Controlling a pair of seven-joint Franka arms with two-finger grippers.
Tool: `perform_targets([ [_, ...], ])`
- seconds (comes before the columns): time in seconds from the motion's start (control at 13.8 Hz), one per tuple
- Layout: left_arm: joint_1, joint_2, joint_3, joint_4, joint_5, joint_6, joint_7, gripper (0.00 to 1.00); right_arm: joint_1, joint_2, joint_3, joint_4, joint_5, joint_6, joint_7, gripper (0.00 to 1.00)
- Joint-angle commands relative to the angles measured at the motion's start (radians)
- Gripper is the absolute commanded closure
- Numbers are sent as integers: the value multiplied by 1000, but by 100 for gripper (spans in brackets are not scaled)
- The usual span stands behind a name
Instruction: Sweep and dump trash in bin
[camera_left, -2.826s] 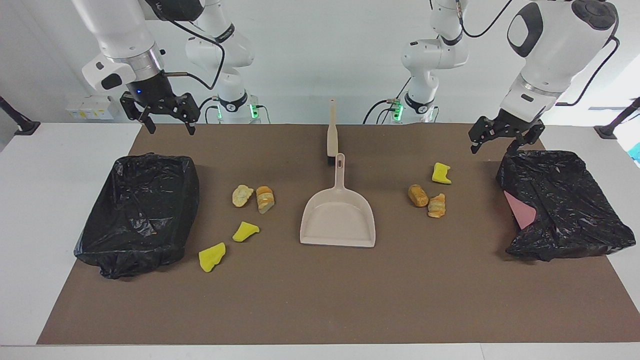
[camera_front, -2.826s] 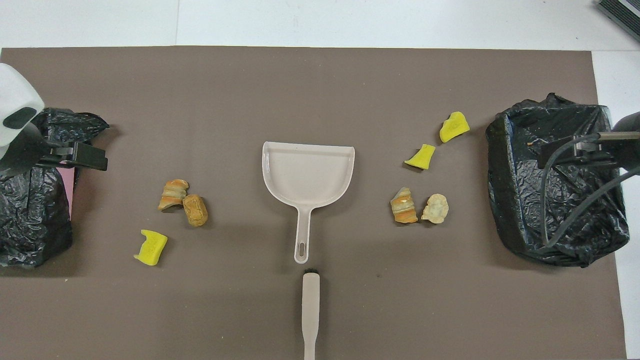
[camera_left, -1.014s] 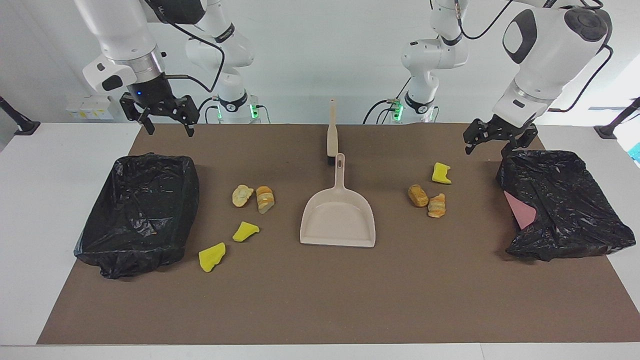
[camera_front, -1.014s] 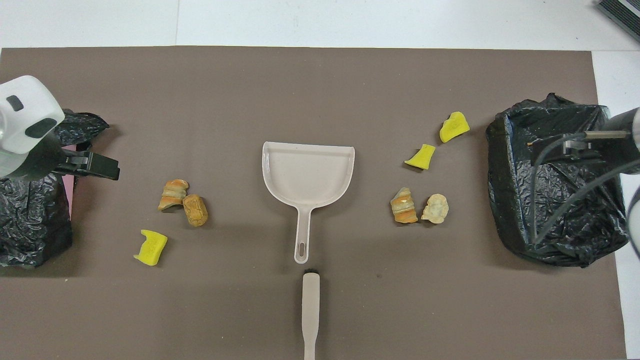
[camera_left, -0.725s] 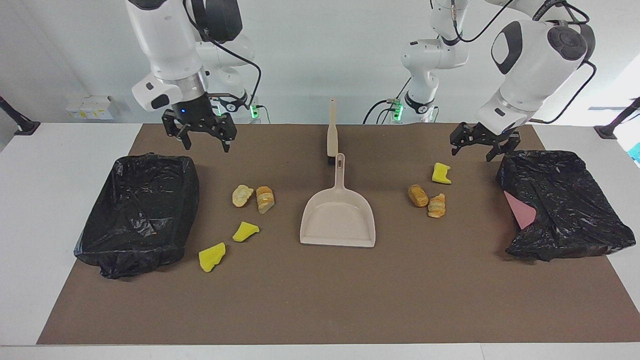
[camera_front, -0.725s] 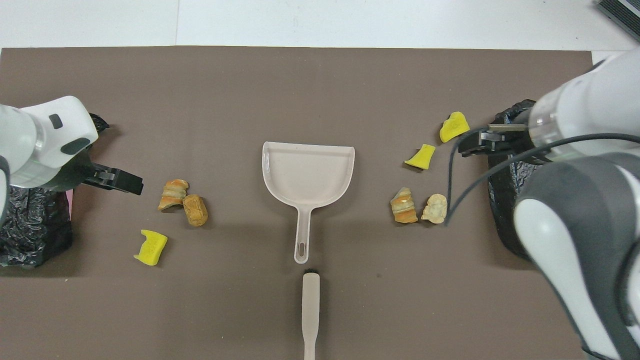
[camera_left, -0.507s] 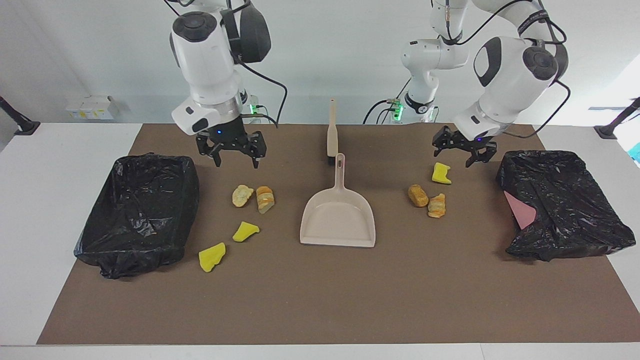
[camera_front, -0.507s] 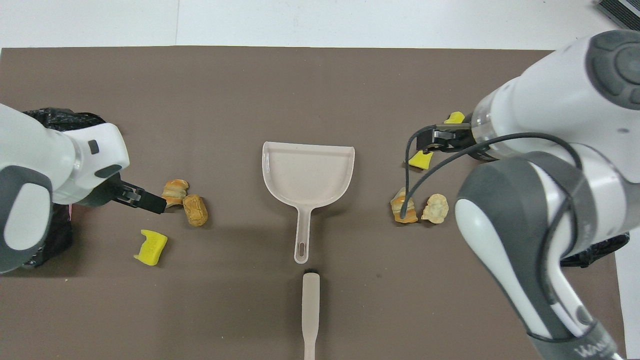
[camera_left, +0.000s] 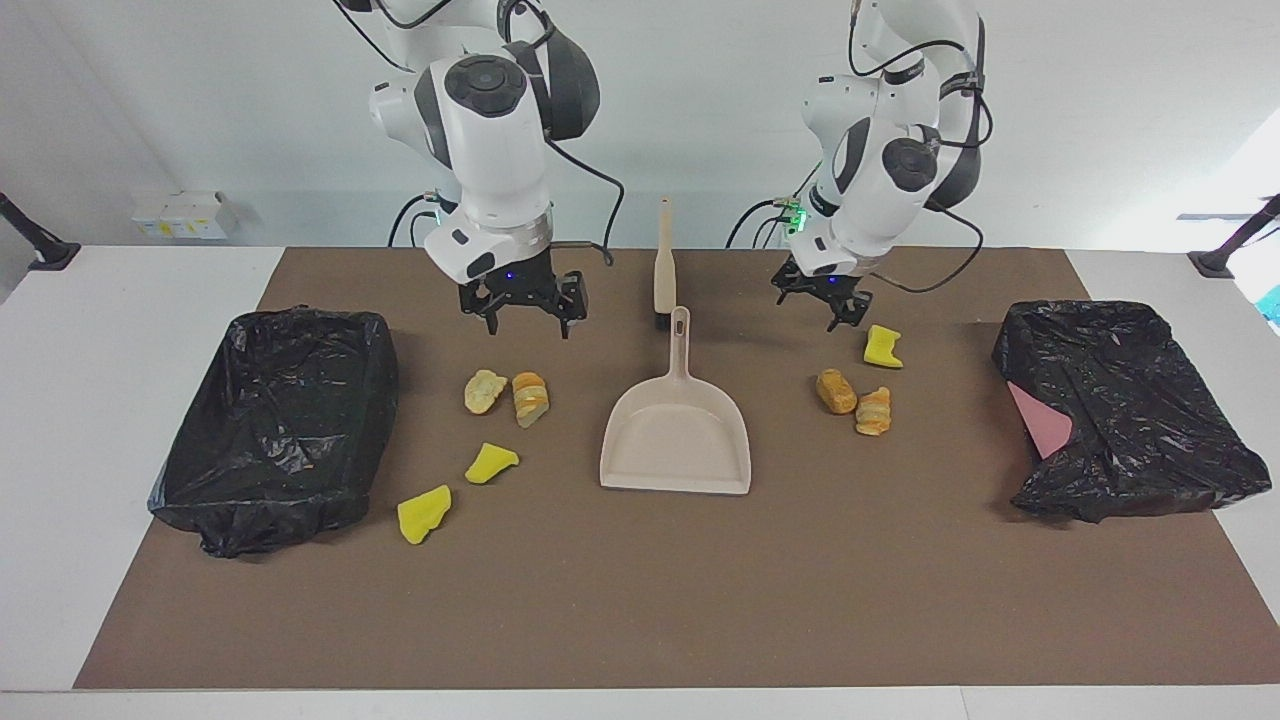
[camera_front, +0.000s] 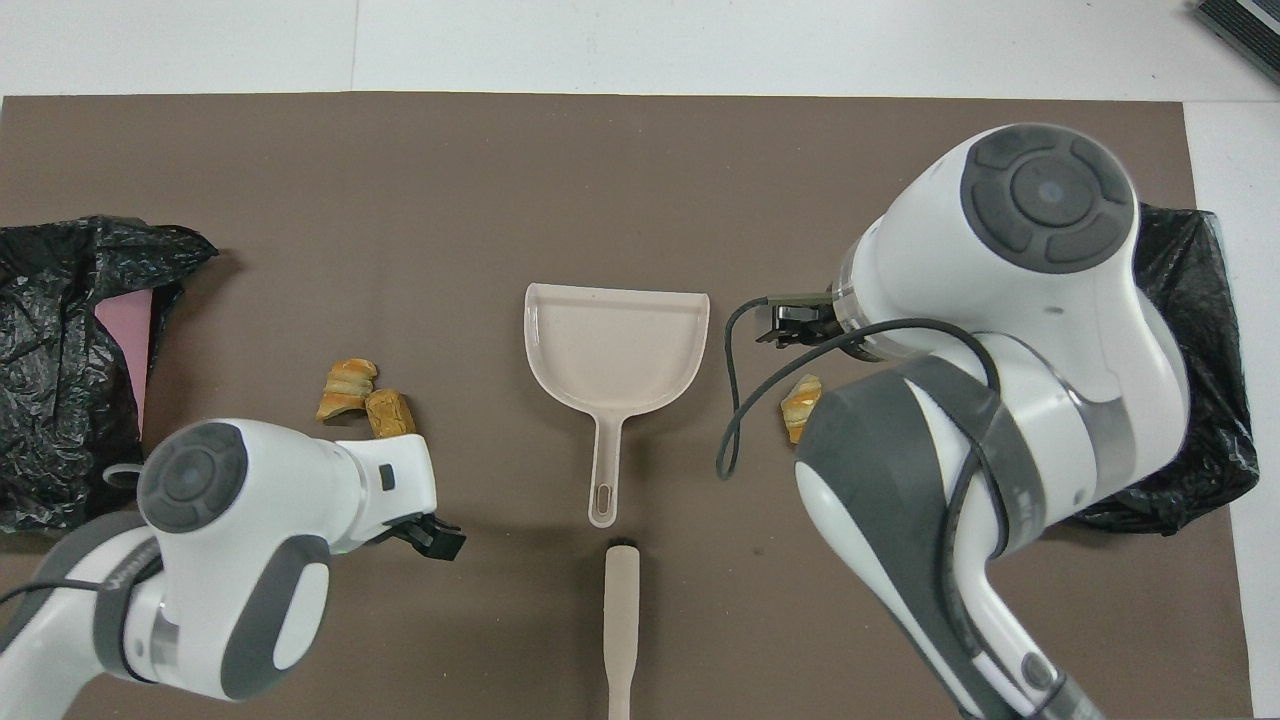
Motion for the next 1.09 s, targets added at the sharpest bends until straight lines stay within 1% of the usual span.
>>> perform_targets([
  [0.0,-137,-66,19,-119,-43,92,-73,0,6,-74,-1,-102,3,21,2,0],
  [0.14,-270,-66,17,-119,-43,126,-278,0,10,-52,-1,-120,43,128,5,0],
  [0.29,-422,-71,13,-119,-43,158,-478,0,61,-2,-1,-110,45,156,43,0],
  [0.36,-470,-69,-1,-119,-43,169,-563,0,79,17,-1,-110,39,175,78,0],
  [0.43,-496,-69,-38,-119,-43,178,-642,0,83,24,-1,-108,37,204,92,0],
  [0.51,-498,-68,-94,-119,-43,181,-722,0,84,40,-1,-93,36,206,95,0],
  [0.58,-498,-66,-153,-119,-43,187,-785,0,118,72,1,-61,42,201,115,0],
  [0.65,-498,-65,-194,-119,-41,190,-842,0,168,119,-1,-29,43,203,184,0],
  [0.72,-498,-63,-226,-121,-41,189,-874,0,187,144,-1,-7,33,206,234,0],
  [0.87,-498,-65,-241,-122,-41,183,-924,0,199,168,-1,4,34,210,250,0],
  [0.94,-498,-65,-241,-122,-41,180,-925,14,233,194,-1,4,34,225,259,0],
  [1.01,-498,-65,-242,-122,-41,175,-927,28,271,231,-1,2,30,265,272,0],
])
